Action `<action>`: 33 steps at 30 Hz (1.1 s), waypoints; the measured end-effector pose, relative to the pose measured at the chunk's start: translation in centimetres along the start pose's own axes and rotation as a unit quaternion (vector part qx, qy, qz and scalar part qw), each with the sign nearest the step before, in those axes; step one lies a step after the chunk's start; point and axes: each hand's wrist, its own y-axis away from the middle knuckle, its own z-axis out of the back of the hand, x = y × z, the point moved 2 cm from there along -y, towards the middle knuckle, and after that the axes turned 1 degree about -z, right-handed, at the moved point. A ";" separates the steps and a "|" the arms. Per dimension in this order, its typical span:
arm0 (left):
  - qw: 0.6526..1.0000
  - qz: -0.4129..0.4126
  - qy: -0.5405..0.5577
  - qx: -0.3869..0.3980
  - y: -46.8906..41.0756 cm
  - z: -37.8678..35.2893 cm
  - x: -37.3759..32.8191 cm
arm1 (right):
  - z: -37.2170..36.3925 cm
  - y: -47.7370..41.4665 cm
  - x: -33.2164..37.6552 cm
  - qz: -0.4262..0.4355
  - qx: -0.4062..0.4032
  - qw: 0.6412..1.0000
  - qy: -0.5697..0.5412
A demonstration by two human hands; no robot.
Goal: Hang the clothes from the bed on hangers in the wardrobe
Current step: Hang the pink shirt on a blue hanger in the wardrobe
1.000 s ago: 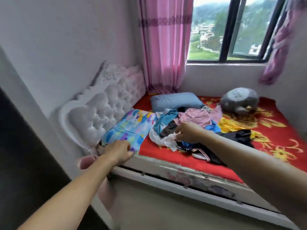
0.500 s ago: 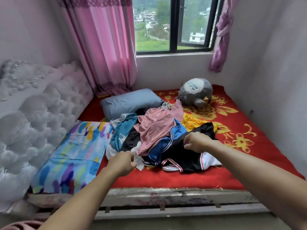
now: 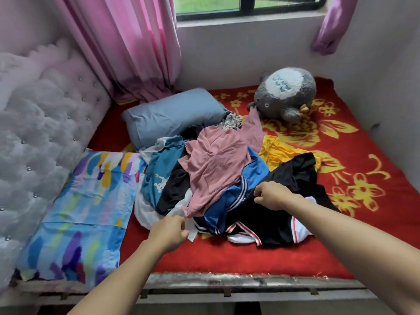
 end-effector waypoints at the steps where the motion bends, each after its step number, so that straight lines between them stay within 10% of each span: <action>1: 1.000 0.013 0.010 0.008 -1.3 -0.6 0.4 | -0.4 -2.6 0.4 0.009 0.005 1.000 0.001; 14: 0.968 0.174 0.164 0.074 -13.2 -14.1 5.1 | -14.5 -27.1 8.7 0.167 0.029 0.978 0.118; 18: 0.962 0.185 0.175 0.099 -15.7 -17.3 6.3 | -18.3 -30.3 7.0 0.139 0.040 0.974 0.177; 24: 0.968 0.147 0.173 0.107 -20.4 -16.0 6.0 | -14.0 -30.4 2.2 0.027 -0.086 0.994 -0.067; 33: 0.987 0.108 0.069 0.097 -29.8 -15.3 5.2 | -11.5 -30.0 -2.7 0.028 -0.084 0.996 -0.013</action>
